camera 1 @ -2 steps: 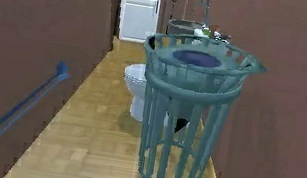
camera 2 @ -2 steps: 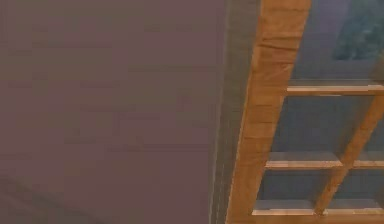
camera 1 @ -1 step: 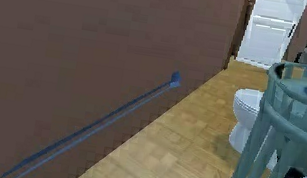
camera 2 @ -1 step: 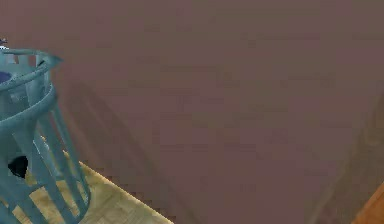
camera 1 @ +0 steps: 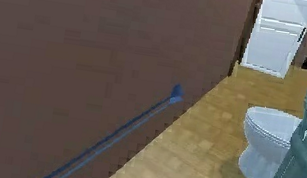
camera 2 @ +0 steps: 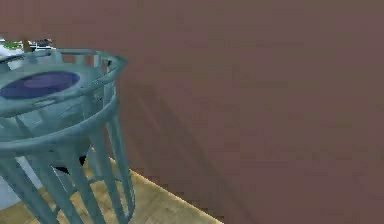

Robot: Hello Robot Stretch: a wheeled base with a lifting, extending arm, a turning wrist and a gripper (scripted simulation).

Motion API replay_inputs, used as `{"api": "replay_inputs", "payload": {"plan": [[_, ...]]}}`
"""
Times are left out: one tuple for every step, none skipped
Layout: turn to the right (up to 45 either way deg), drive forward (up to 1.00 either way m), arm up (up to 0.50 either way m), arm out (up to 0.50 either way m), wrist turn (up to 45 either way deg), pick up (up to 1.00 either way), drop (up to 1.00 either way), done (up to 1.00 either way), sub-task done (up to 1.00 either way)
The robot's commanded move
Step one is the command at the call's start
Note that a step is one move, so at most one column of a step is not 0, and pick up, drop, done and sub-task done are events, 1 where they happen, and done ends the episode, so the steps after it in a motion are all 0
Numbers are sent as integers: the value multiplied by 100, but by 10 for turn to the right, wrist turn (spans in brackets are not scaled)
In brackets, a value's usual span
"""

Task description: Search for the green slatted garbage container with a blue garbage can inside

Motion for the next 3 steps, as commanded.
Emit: {"api": "replay_inputs", "payload": {"plan": [[450, 0, 0, 0, 0, 0, 0, 0, 0], [90, 0, 0, 0, 0, 0, 0, 0, 0], [0, 0, 0, 0, 0, 0, 0, 100, 0]]}}
